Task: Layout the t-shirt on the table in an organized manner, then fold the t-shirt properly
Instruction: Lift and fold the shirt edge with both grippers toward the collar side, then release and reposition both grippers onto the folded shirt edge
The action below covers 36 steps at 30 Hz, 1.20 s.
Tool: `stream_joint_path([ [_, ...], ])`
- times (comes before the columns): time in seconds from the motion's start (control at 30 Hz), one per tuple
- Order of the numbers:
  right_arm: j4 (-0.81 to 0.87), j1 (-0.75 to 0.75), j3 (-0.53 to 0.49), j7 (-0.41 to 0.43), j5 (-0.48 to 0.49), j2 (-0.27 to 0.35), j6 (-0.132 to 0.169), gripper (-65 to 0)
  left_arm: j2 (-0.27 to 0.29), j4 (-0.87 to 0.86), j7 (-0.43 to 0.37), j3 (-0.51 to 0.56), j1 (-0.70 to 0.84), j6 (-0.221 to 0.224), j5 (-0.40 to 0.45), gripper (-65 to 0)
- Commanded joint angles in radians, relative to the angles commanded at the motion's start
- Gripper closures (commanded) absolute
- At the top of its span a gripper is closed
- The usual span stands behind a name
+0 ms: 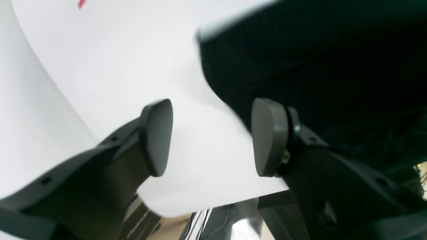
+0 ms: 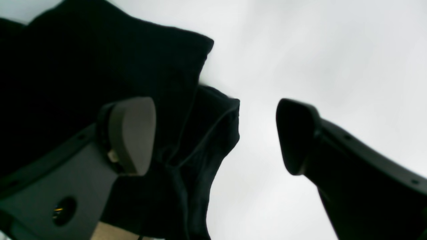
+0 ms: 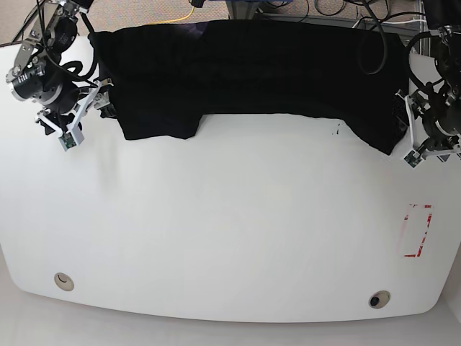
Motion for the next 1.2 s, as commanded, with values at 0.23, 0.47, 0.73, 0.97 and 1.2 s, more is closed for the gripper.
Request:
stream_joint_path([
  [0.23, -0.003, -0.008, -0.003, 0.0, 0.002, -0.002, 0.0, -48.5, 0.0, 0.0, 0.0, -0.002, 0.071, 0.0, 0.0, -35.1],
  [0.47, -0.002, -0.029, -0.006, -0.018, 0.008, -0.048, 0.0, -48.5, 0.026, -0.002, -0.005, -0.002, 0.14, 0.0, 0.005, -35.1],
  [0.73, 0.0, -0.091, -0.06, -0.021, 0.094, -0.118, 0.0, -30.9, 0.028, -0.008, -0.077, 0.0, 0.219, 0.0, 0.008, -35.1],
  [0.97, -0.011, -0.097, -0.061, -0.021, 0.126, -0.146, 0.0, -1.4, 0.029, -0.055, -0.12, 0.014, 0.244, 0.0, 0.087, -35.1],
  [1.2, -0.074, -0.117, -0.069, 0.0, 0.118, -0.14, 0.0, -4.8, 0.029, -0.201, -0.242, 0.064, 0.241, 0.0, 0.098, -35.1],
])
